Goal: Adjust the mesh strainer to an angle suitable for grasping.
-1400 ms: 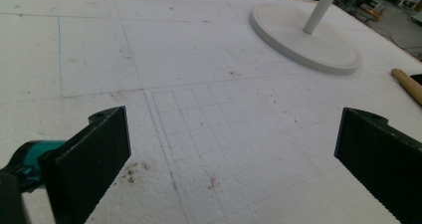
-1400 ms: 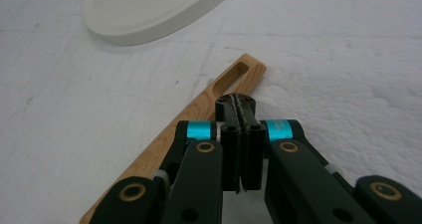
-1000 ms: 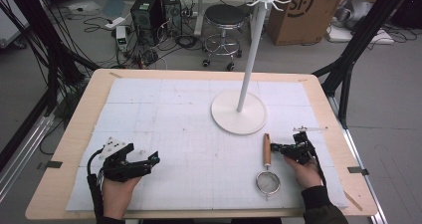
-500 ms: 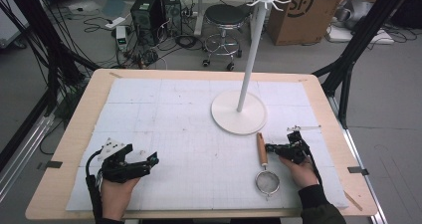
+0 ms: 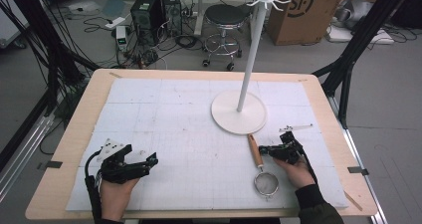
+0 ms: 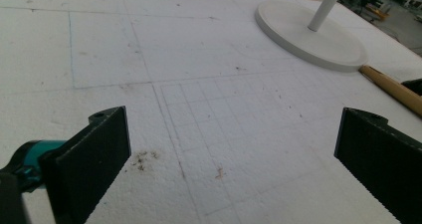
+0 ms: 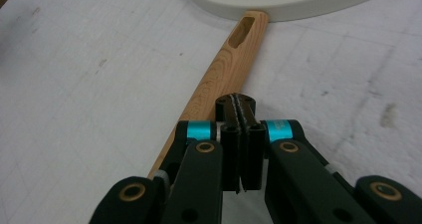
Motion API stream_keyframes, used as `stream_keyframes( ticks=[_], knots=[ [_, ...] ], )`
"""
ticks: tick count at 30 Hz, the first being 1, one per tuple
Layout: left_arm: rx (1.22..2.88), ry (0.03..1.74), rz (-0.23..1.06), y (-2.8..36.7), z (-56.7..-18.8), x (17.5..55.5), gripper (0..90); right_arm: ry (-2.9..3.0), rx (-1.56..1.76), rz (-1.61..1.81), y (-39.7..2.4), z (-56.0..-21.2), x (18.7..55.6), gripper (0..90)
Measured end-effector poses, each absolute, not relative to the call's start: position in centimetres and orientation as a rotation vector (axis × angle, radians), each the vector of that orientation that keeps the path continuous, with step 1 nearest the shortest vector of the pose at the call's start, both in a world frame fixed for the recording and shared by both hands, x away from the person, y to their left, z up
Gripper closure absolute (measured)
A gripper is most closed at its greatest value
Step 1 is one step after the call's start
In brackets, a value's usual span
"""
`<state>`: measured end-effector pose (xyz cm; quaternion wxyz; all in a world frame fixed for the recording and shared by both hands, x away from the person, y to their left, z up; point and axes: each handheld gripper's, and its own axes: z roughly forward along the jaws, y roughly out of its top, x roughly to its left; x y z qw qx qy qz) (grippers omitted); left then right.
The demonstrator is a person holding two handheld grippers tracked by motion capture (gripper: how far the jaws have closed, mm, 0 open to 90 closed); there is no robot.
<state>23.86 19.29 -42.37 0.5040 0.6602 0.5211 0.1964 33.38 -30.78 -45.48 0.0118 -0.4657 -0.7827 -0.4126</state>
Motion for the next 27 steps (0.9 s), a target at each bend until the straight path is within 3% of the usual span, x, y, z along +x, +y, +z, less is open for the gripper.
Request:
stream_keyframes(
  ticks=[27],
  knots=[
    [1.597, 1.260, 0.475, 19.3, -42.5, 23.9, 1.8, -2.489, -1.338, -1.239, -27.9, -45.3, 32.9, 89.2]
  ],
)
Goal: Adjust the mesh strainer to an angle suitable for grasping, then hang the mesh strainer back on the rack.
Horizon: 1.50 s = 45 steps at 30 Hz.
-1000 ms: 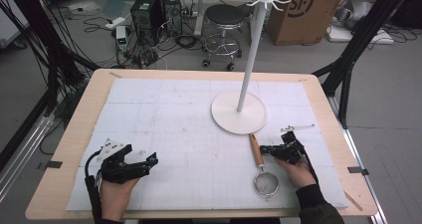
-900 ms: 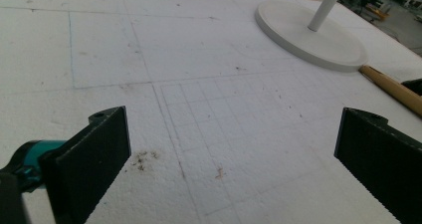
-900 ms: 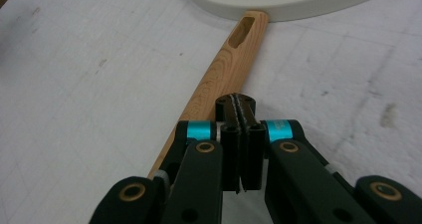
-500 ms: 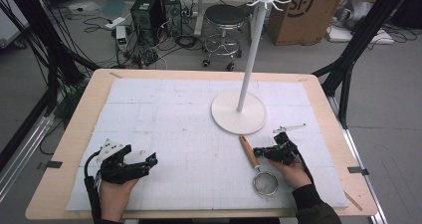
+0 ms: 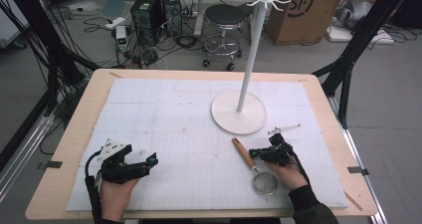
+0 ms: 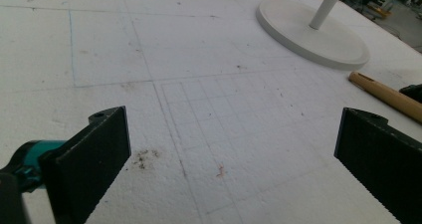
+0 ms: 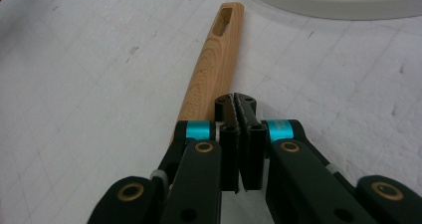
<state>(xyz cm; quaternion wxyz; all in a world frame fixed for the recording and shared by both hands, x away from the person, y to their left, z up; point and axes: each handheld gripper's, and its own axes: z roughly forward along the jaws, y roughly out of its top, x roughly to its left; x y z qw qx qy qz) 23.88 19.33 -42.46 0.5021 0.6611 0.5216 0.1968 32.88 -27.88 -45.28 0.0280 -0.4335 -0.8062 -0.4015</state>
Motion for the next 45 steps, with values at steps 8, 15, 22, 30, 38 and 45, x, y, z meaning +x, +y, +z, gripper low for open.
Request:
stream_keyframes(
  ticks=[8, 15, 22, 30, 38, 45],
  knots=[
    [1.596, 1.263, 0.478, 19.4, -42.5, 23.9, 1.8, -2.419, -1.403, -1.308, -28.9, -44.7, 32.9, 75.1],
    [1.604, 1.260, 0.477, 19.2, -42.5, 24.0, 1.8, -2.360, -1.458, -1.296, -29.3, -44.0, 32.6, 62.7],
    [1.605, 1.259, 0.478, 19.2, -42.5, 24.2, 1.8, -2.388, -1.426, -1.231, -28.1, -42.7, 31.9, 53.9],
    [1.606, 1.259, 0.476, 19.1, -42.6, 24.2, 1.8, -2.387, -1.426, -1.222, -27.8, -42.4, 31.6, 52.7],
    [1.610, 1.258, 0.475, 19.0, -42.5, 24.3, 1.8, -2.400, -1.442, -1.139, -27.5, -42.8, 31.5, 52.7],
    [1.607, 1.254, 0.475, 19.0, -42.5, 24.4, 1.8, -2.418, -1.438, -1.099, -26.9, -43.1, 31.1, 53.2]
  ],
)
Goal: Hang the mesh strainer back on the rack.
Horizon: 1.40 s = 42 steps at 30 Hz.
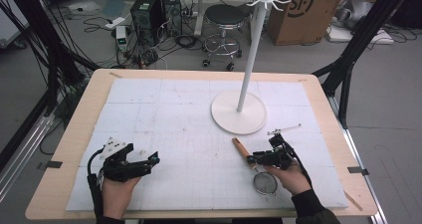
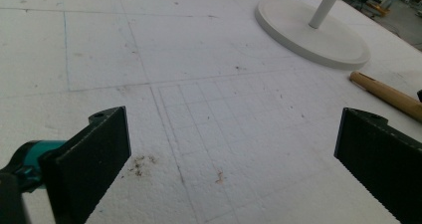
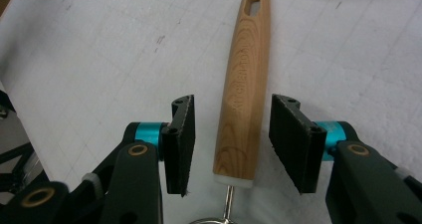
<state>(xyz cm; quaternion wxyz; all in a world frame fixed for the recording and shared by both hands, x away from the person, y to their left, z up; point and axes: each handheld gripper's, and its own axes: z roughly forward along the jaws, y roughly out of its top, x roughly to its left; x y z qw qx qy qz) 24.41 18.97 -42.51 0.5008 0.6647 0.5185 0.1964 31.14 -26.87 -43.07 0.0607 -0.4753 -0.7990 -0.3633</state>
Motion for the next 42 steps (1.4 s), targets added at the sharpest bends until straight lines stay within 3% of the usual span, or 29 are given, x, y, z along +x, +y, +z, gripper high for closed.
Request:
stream_keyframes(
  ticks=[14, 25, 42],
  knots=[
    [1.588, 1.255, 0.463, 19.2, -42.4, 24.3, 1.8, -2.510, -1.503, -1.046, -25.5, -43.6, 29.6, 55.1],
    [1.591, 1.248, 0.461, 19.0, -42.3, 24.3, 1.8, -2.788, -1.511, -0.938, -23.4, -43.4, 28.2, 64.7],
    [1.584, 1.236, 0.474, 18.8, -42.2, 24.2, 3.4, -2.839, -1.504, -0.922, -23.1, -43.5, 28.0, 66.5]
  ],
)
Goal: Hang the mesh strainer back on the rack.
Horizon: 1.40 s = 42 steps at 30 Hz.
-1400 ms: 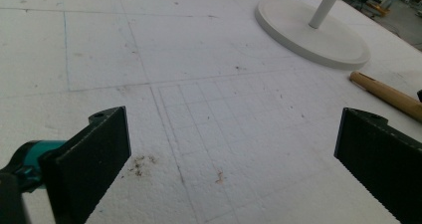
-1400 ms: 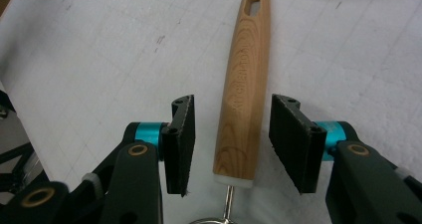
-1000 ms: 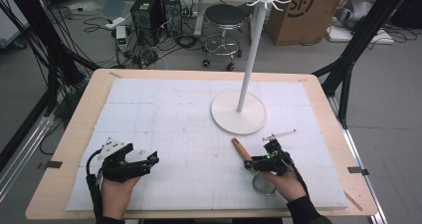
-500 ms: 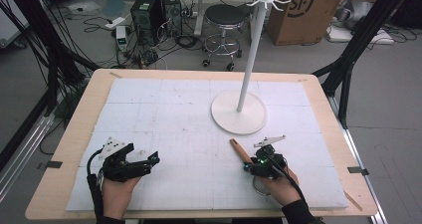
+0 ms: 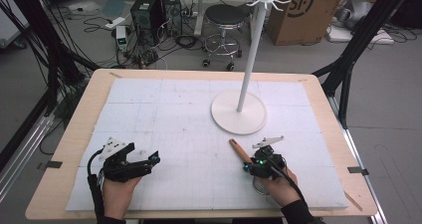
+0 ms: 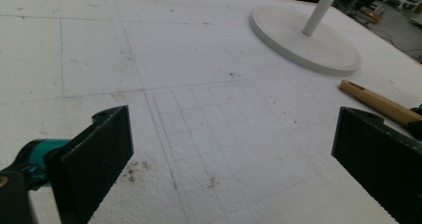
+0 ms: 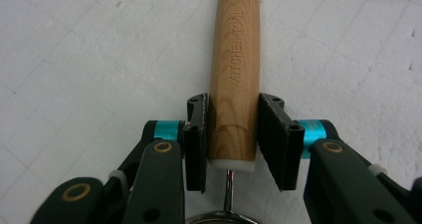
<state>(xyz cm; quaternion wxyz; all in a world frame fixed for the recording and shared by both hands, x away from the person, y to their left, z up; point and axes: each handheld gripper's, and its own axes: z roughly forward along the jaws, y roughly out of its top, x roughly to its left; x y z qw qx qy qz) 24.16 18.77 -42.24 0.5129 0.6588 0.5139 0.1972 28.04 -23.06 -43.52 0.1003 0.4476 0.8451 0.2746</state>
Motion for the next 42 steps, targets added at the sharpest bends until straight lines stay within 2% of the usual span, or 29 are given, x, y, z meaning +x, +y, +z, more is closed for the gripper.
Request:
stream_keyframes(
  ticks=[2, 16, 42],
  knots=[
    [1.594, 1.234, 0.471, 18.8, -42.3, 24.2, 3.4, 2.493, 1.305, 0.807, -23.0, -43.5, 28.0, 68.8],
    [1.594, 1.245, 0.474, 19.0, -42.4, 24.3, 3.4, 2.547, 1.295, 0.903, -24.2, -43.5, 28.5, 69.9],
    [1.597, 1.245, 0.477, 19.0, -42.5, 24.4, 3.4, 2.424, 1.385, 1.390, -28.3, -41.7, 29.0, 71.5]
  ],
)
